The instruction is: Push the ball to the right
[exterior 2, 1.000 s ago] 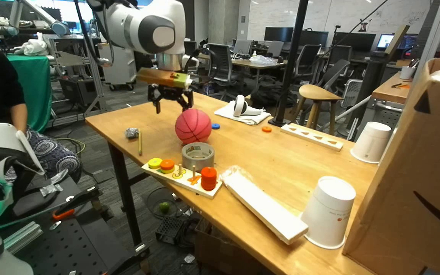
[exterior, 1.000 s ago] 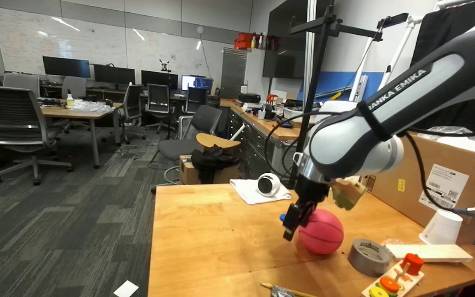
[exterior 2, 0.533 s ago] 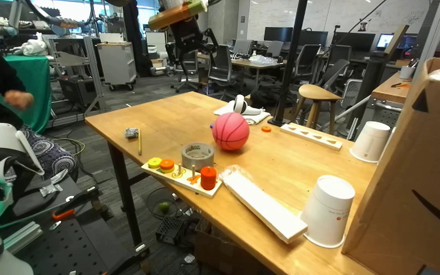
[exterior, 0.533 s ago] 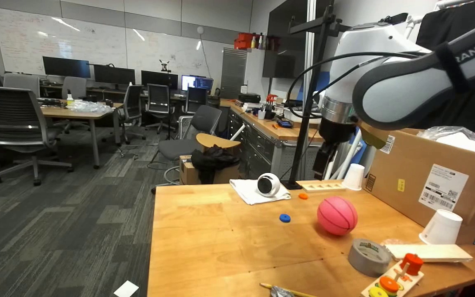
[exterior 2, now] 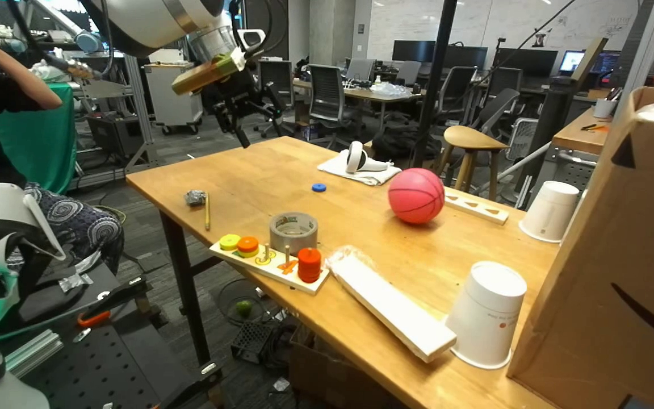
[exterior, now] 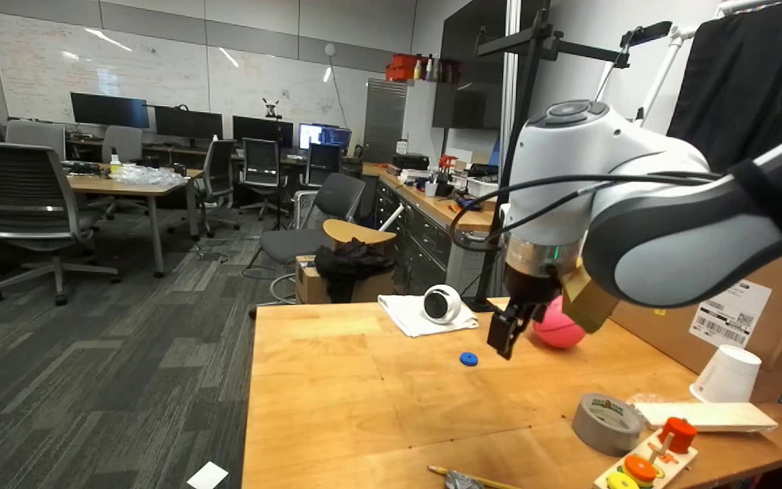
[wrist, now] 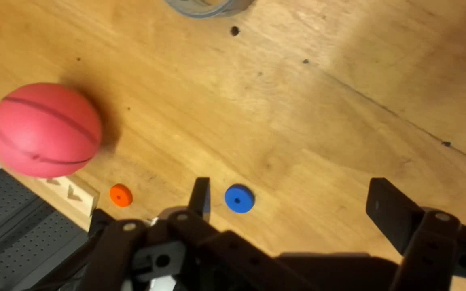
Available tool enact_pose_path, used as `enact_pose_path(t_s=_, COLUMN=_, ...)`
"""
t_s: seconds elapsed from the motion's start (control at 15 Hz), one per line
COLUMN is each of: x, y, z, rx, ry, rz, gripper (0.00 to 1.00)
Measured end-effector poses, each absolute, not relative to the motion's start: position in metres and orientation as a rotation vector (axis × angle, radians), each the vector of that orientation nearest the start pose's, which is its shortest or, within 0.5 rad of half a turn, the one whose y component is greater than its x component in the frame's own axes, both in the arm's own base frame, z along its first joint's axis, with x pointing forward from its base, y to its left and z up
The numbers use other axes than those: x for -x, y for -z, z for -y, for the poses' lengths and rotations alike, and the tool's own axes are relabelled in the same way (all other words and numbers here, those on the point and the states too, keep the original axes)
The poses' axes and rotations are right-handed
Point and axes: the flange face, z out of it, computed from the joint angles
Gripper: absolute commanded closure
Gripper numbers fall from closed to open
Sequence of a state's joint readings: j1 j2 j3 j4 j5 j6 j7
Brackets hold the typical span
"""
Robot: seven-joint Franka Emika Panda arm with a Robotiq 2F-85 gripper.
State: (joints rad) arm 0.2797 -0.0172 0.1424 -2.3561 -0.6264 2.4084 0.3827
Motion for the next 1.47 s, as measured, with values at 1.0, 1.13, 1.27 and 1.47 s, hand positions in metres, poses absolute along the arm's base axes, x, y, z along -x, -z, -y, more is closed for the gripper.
enact_pose_path(t_s=1.0, x=-0.477, y=-0.277, z=-0.208, rx=3.362, ry=0.321, rz=0.729, gripper=0.00)
enact_pose_path(t_s=1.13, x=-0.500, y=-0.290, z=-0.182, rx=3.393, ry=0.368, rz=0.648, gripper=0.00)
enact_pose_path(t_s=1.27, x=-0.522, y=-0.303, z=-0.148, rx=3.445, ry=0.402, rz=0.567, gripper=0.00)
enact_pose_path(t_s=1.47, x=-0.548, y=-0.318, z=-0.096, rx=3.554, ry=0.395, rz=0.456, gripper=0.00)
